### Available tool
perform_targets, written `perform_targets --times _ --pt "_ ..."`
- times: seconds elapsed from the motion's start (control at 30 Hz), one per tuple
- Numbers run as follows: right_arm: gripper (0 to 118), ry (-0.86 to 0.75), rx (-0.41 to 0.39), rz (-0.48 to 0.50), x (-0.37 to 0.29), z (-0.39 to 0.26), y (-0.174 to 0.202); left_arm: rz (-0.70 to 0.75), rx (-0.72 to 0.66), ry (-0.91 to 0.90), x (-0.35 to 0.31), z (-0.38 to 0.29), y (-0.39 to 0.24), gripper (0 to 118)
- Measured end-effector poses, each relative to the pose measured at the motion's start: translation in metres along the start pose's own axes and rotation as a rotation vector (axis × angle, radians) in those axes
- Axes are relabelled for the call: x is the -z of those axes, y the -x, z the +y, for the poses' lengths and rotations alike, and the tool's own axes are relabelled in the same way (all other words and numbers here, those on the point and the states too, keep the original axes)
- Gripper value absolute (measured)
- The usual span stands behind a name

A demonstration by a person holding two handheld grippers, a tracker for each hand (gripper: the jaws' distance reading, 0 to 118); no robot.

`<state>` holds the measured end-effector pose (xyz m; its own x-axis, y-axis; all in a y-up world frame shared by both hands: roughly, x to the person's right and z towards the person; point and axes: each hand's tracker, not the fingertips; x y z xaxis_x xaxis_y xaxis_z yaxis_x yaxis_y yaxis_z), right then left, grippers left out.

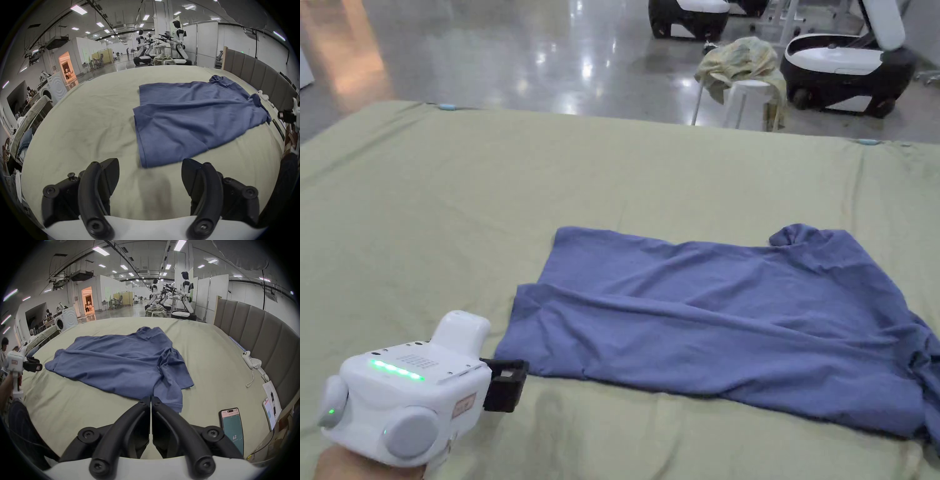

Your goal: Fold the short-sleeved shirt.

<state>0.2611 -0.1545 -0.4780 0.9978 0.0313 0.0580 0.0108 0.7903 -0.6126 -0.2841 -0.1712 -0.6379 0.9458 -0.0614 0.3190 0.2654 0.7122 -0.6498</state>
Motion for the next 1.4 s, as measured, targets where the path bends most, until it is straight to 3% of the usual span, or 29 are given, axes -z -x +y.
perform_targets --times 0.1,0.13,0.17,0.2,0.23,0.27,0.3,0.33,0.37,0.4,0.43,0.5,0.53,0.57,0.63,0.7,0.87,1.17,1.33,1.4 --pt "3 0.018 0.000 -0.010 0.005 0.000 -0.001 -0.003 -0.030 0.047 0.028 0.014 -0.003 78" --pt "3 0.025 0.004 -0.022 0.007 0.001 -0.002 0.005 -0.025 0.071 0.038 0.019 -0.005 73" --pt "3 0.031 0.007 -0.032 0.009 0.002 -0.004 0.030 0.001 0.106 0.044 0.022 -0.008 52" --pt "3 0.033 0.011 -0.039 0.010 0.003 -0.007 0.047 0.029 0.121 0.047 0.024 -0.010 18" --pt "4 0.038 0.015 -0.052 0.012 0.005 -0.009 0.051 0.038 0.108 0.046 0.023 -0.019 9" --pt "10 0.048 0.020 -0.067 0.020 0.003 -0.020 0.079 0.034 0.087 0.043 0.023 -0.024 9" --pt "30 0.060 0.024 -0.074 0.025 0.004 -0.023 0.055 0.034 0.096 0.042 0.026 -0.026 9" --pt "70 0.074 0.035 -0.071 0.031 0.007 -0.027 0.040 0.039 0.112 0.042 0.028 -0.028 9" --pt "100 0.097 0.055 -0.057 0.040 0.008 -0.031 0.047 0.040 0.095 0.037 0.025 -0.034 9" --pt "114 0.121 0.068 -0.049 0.048 0.007 -0.034 0.048 0.044 0.079 0.034 0.026 -0.036 9" --pt "115 0.139 0.064 -0.058 0.058 0.007 -0.035 0.051 0.047 0.077 0.031 0.029 -0.038 9" --pt "109 0.121 0.060 -0.058 0.071 0.007 -0.037 0.067 0.052 0.047 0.023 0.030 -0.041 9" --pt "100 0.137 0.067 -0.047 0.084 0.006 -0.040 0.059 0.051 0.035 0.019 0.033 -0.041 9" --pt "84 0.157 0.076 -0.038 0.094 0.005 -0.042 0.048 0.049 0.034 0.016 0.036 -0.041 9" --pt "34 0.194 0.089 -0.027 0.112 0.005 -0.046 0.032 0.051 0.046 0.020 0.038 -0.038 7" --pt "18 0.200 0.122 0.006 0.120 0.008 -0.045 0.033 0.060 0.053 0.022 0.040 -0.039 7" --pt "16 0.110 0.201 0.061 0.095 0.035 -0.055 0.019 0.028 0.056 0.017 0.043 -0.033 6" --pt "16 0.081 0.211 0.122 -0.018 0.070 -0.054 -0.051 0.011 -0.057 -0.074 0.057 -0.026 6" --pt "16 0.208 0.145 0.123 -0.043 0.034 -0.036 -0.101 -0.006 0.022 -0.103 0.022 -0.022 6" --pt "16 0.274 0.156 0.116 -0.031 0.007 -0.032 -0.103 -0.020 0.073 -0.093 -0.001 -0.024 6"
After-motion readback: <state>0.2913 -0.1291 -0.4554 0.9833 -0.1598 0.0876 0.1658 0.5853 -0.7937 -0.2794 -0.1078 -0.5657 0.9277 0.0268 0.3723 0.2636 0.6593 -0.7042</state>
